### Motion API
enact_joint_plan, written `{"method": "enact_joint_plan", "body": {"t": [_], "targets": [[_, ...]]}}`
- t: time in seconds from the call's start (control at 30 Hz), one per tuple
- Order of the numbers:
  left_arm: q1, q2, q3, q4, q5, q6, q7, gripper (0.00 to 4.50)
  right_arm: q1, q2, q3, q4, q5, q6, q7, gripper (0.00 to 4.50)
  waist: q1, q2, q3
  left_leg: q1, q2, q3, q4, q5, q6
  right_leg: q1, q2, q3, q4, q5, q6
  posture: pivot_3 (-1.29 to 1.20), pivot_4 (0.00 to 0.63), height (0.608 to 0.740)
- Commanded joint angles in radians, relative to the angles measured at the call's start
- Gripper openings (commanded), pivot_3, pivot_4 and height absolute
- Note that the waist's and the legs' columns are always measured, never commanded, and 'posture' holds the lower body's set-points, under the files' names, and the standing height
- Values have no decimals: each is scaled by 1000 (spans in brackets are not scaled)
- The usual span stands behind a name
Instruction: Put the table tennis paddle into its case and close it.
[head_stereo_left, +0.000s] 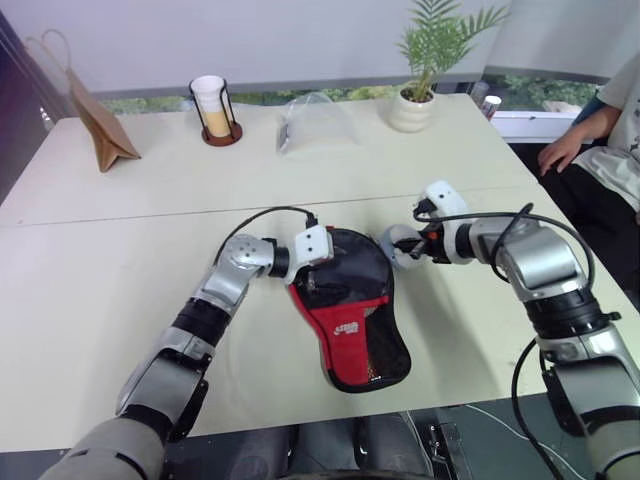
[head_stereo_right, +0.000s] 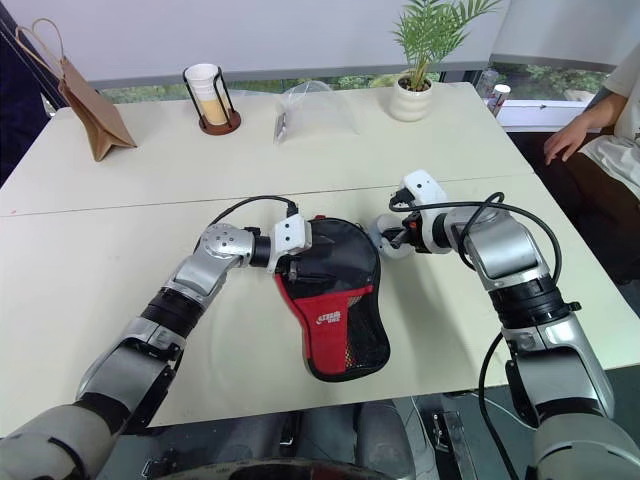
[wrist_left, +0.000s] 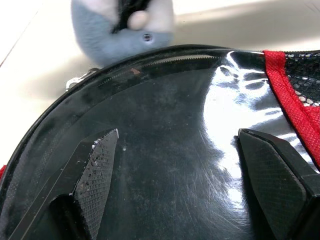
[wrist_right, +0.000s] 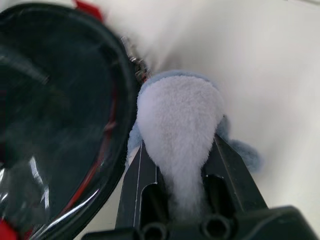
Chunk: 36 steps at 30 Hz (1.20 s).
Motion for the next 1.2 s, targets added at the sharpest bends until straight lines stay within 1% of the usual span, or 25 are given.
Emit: {"method": "enact_joint_plan", "body": {"t": [0.03, 0.17, 0.47, 0.67, 0.9, 1.2], "targets": [[37, 24, -50, 88, 83, 27, 25, 3980, 43, -59, -59, -101, 24, 57, -1, 178, 7, 0, 0, 0, 0, 0, 0, 0, 0, 0, 0, 0, 0, 0, 0, 0, 150, 740], [33, 25, -54, 97, 83, 25, 31, 3980, 105, -98, -87, -190, 53, 101, -10, 178, 17, 0, 0, 0, 0, 0, 0, 0, 0, 1, 0, 0, -2, 0, 0, 0, 150, 740], [30, 24, -60, 107, 79, 18, 32, 3980, 248, -178, -180, -359, 112, 197, -50, 178, 19, 1, -1, 0, 0, -3, 0, -2, 3, 7, -1, -3, -13, 0, 0, 0, 150, 740], [33, 23, -62, 107, 77, 16, 27, 3980, 291, -143, -251, -367, 115, 231, -150, 178, 18, 1, -2, 0, 0, -3, 0, -2, 3, 8, -1, -4, -13, 0, 0, 0, 150, 740], [34, 23, -63, 106, 77, 17, 27, 3980, 355, -147, -341, -481, 197, 332, -155, 178, 17, 2, -2, 0, 0, -3, 0, -2, 3, 8, -1, -4, -13, -1, 1, 0, 150, 740], [34, 21, -66, 114, 80, 11, 28, 3980, 482, -179, -440, -681, 309, 453, -138, 178, 17, 2, -2, 0, 1, -3, 0, -3, 3, 8, -1, -4, -14, -4, 2, 0, 150, 740]]}}
